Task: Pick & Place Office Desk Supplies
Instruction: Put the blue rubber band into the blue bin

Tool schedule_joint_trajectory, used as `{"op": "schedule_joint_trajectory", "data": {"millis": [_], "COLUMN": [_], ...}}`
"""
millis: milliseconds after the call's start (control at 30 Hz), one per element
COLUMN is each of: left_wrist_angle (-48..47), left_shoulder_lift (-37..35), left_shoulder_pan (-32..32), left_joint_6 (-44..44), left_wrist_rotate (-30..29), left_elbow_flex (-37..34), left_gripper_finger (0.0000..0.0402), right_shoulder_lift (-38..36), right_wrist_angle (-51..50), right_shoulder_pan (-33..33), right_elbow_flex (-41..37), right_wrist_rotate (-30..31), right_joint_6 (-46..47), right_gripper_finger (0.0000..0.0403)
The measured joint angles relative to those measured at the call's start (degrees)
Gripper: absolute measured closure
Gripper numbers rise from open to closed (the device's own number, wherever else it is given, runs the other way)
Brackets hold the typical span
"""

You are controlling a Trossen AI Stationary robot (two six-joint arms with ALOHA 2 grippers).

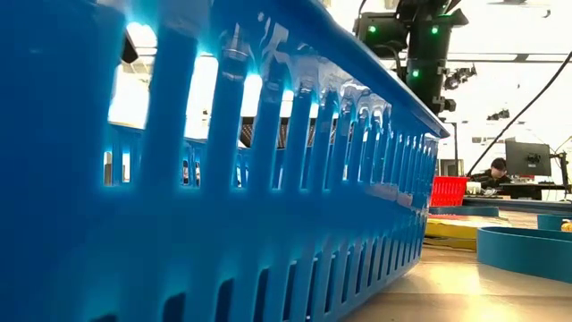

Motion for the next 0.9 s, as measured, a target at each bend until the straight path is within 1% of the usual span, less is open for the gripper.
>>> {"op": "schedule_joint_trajectory", "data": {"millis": [100,200,333,433,533,633,767,900], "left_wrist_angle": [0.0,-0.1,-0.1,-0.1,-0.1,-0.1,0.1,0.0], "left_shoulder_lift": [0.0,0.0,0.0,0.0,0.0,0.0,0.0,0.0], "left_shoulder_pan": [0.0,0.0,0.2,0.2,0.2,0.2,0.2,0.2], "left_joint_6": [0.4,0.3,0.9,0.9,0.9,0.8,0.5,0.5], "left_wrist_rotate": [0.0,0.0,-0.8,-1.0,-1.0,-0.9,0.2,0.4], "left_elbow_flex": [0.0,0.0,0.0,0.0,0.0,0.0,-0.2,-0.3], "left_gripper_finger": [0.0261,0.0261,0.0261,0.0261,0.0261,0.0261,0.0261,0.0261], "right_shoulder_lift": [-0.3,-1.3,-3.4,-5.3,-6.1,-6.0,-5.6,-5.6], "right_wrist_angle": [-2.3,-5.6,-9.6,-12.1,-12.6,-13.5,-13.6,-11.8], "right_shoulder_pan": [0.8,1.9,4.7,8.0,11.7,16.1,20.3,21.6], "right_elbow_flex": [0.0,0.1,0.1,0.1,0.1,0.1,-1.0,-4.5], "right_wrist_rotate": [-3.2,-8.2,-11.7,-13.7,-15.9,-16.6,-17.0,-13.5], "right_joint_6": [0.4,3.2,7.6,11.4,16.9,22.4,25.2,29.7], "right_gripper_finger": [0.0199,0.0182,0.0181,0.0187,0.0193,0.0198,0.0205,0.0213]}}
